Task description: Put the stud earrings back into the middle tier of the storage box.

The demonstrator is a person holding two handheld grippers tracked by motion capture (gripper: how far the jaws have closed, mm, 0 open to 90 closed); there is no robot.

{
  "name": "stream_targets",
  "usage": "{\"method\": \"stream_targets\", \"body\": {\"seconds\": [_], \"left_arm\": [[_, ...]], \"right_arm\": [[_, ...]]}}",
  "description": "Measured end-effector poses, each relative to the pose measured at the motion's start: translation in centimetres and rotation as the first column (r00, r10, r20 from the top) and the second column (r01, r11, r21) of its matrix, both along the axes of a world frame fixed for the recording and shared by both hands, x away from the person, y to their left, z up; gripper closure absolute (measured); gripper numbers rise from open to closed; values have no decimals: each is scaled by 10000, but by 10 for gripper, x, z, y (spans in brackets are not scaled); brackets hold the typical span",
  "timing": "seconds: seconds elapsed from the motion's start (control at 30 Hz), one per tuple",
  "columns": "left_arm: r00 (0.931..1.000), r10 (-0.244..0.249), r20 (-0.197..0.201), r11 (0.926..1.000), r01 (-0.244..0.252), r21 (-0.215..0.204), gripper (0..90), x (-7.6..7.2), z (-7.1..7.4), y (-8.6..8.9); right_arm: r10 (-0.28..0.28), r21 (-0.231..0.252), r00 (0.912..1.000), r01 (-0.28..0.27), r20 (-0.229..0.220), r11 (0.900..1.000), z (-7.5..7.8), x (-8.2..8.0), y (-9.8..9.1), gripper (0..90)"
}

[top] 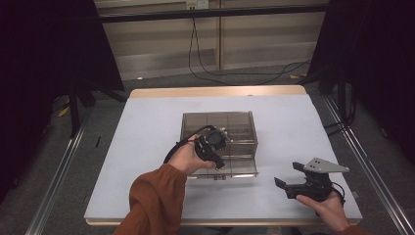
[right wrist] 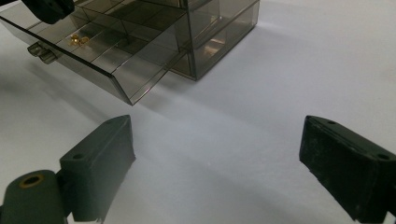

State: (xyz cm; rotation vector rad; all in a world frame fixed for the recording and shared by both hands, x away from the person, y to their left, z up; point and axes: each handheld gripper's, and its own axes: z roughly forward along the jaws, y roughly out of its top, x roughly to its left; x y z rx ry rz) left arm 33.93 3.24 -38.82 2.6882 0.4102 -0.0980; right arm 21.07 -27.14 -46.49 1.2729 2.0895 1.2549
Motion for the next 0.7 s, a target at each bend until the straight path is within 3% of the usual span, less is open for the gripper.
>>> {"method": "stream_targets", "body": {"seconds": [0.13,0.23,0.37,0.43,0.47,0.53,0.57,0.6,0.7], "left_arm": [[9997,249,-9,9992,-249,-306,788,-1,3,8],[9994,288,201,9985,-278,-475,750,-6,7,16],[9978,584,317,9926,-546,-1084,688,-12,9,33],[9974,623,356,9916,-578,-1153,675,-12,9,37],[9963,768,372,9866,-706,-1470,665,-14,9,46],[9953,890,385,9832,-817,-1631,607,-15,9,50],[9923,1184,365,9749,-1092,-1940,605,-18,8,59],[9923,1184,365,9749,-1092,-1940,584,-18,8,59],[9872,1563,313,9608,-1446,-2366,511,-19,7,72]], "right_arm": [[-32,2,10000,33,-21,10000,0,0,0,97],[-11,14,10000,11,12,10000,0,0,0,97],[-69,2,10000,69,15,10000,0,0,0,97],[-40,7,10000,40,39,10000,0,0,0,97],[-42,8,10000,42,37,10000,0,0,0,97],[-22,19,10000,22,29,10000,0,0,0,97],[-68,13,10000,68,8,10000,0,0,0,97],[-16,0,10000,16,12,10000,0,0,0,97],[-13,-14,10000,13,14,10000,0,1,0,96]]}}
